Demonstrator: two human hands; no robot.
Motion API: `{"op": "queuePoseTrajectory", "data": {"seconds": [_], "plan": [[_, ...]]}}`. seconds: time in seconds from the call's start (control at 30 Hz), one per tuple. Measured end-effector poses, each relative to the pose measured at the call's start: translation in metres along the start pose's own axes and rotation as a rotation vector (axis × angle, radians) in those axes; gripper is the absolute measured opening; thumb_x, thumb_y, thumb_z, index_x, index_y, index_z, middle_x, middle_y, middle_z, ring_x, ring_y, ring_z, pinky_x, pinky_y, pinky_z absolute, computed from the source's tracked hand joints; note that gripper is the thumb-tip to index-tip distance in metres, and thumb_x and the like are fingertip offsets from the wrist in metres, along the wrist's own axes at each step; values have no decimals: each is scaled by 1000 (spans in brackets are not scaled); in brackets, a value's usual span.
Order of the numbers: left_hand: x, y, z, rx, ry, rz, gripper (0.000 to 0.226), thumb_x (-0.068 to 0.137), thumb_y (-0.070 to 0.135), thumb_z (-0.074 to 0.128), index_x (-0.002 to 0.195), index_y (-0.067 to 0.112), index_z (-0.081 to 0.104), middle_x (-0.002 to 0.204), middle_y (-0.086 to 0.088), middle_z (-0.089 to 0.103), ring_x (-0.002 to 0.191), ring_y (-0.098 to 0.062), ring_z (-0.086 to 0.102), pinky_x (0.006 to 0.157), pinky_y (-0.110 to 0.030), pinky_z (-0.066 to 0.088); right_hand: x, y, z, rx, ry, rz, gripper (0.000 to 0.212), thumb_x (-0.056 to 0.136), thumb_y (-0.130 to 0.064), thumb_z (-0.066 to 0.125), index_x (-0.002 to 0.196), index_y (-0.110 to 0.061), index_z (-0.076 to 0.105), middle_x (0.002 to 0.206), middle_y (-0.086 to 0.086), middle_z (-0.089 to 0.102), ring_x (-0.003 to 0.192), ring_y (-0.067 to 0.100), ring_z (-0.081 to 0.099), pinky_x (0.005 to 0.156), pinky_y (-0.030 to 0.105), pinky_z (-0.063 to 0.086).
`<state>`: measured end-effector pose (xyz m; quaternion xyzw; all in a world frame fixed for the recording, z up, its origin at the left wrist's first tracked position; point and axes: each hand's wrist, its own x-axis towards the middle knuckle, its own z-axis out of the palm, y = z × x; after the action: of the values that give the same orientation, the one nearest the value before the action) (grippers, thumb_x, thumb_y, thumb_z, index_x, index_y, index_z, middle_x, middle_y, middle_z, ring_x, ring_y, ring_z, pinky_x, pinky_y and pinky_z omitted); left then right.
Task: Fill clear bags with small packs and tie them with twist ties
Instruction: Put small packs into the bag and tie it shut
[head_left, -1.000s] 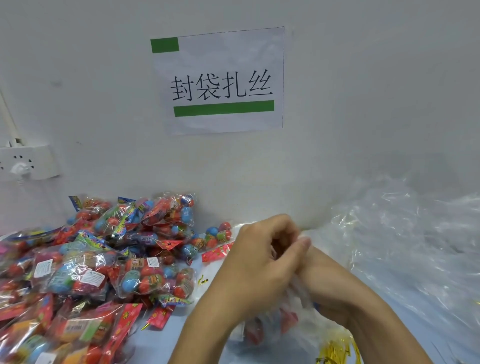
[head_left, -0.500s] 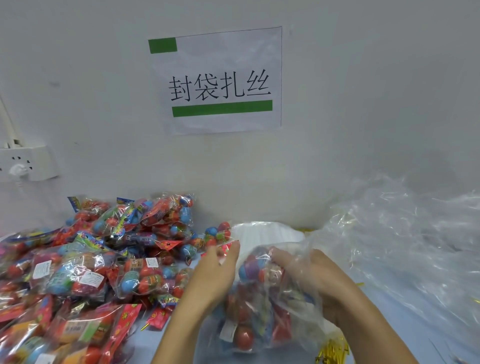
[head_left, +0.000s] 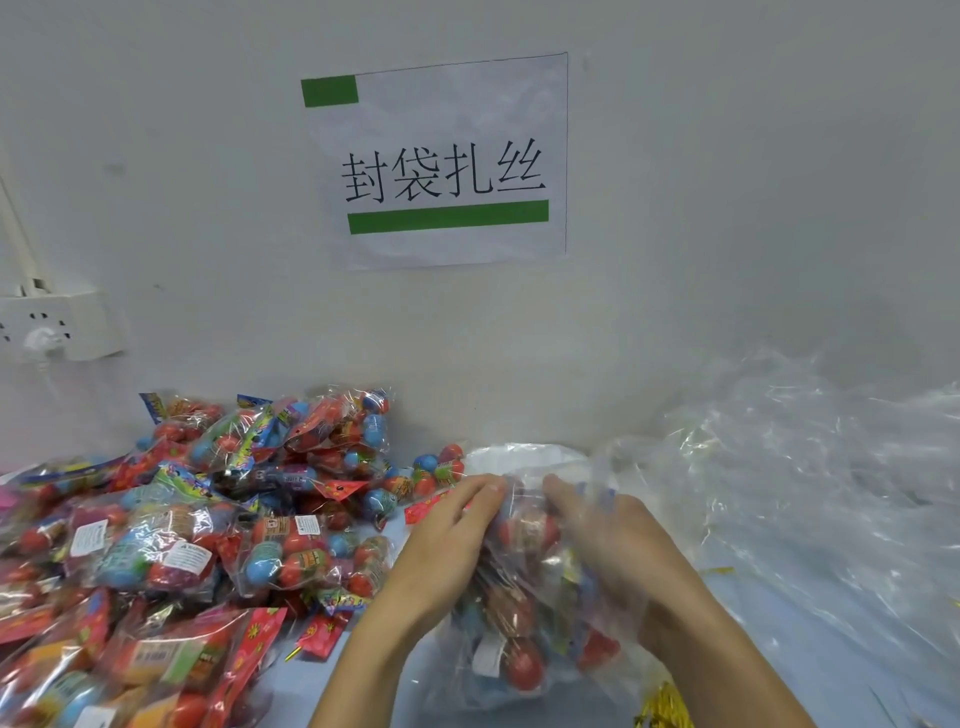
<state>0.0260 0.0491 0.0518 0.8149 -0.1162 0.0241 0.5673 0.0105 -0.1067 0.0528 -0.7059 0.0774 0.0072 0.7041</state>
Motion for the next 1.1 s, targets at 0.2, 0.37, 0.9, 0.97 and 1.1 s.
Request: {"op": "queuePoseTrajectory", "data": {"seconds": [0.2,0.37,0.9,0.97,1.1], "plan": [[4,-9,14,108,104,49,31,105,29,39,81,30,60,83,16,62,82,2,56,71,-8,41,-6,-6,-14,-297,-18,-88,36,78,-57,74,83,-21,68,67,4,71,51,8,61,48,17,50],[1,-4,14,307,149,109,22,102,38,44,115,34,62,116,22,55,111,-1,50,87,-17,36,-7,-8,-15,-323,59,-82,40,81,-56,72,74,-16,68,51,-7,61,40,7,54,41,17,40],[-13,43,40,139,27,582,24,101,21,54,103,13,77,90,6,75,86,-12,69,76,-33,54,-13,-21,-15,-317,57,-82,22,106,-6,43,94,-10,62,58,-13,64,53,-1,60,49,17,48],[-12,42,37,89,42,541,23,101,19,55,103,15,78,89,8,76,85,-11,70,75,-35,56,-15,-19,-15,-431,65,-144,36,104,-28,44,86,-17,72,68,-6,69,58,8,62,51,23,47],[-10,41,31,6,121,480,24,100,19,54,92,14,76,83,-4,74,79,-22,69,70,-43,54,-25,-29,-17,-392,-16,-126,53,87,-62,55,52,-23,67,46,-4,61,33,5,49,36,15,35]]}}
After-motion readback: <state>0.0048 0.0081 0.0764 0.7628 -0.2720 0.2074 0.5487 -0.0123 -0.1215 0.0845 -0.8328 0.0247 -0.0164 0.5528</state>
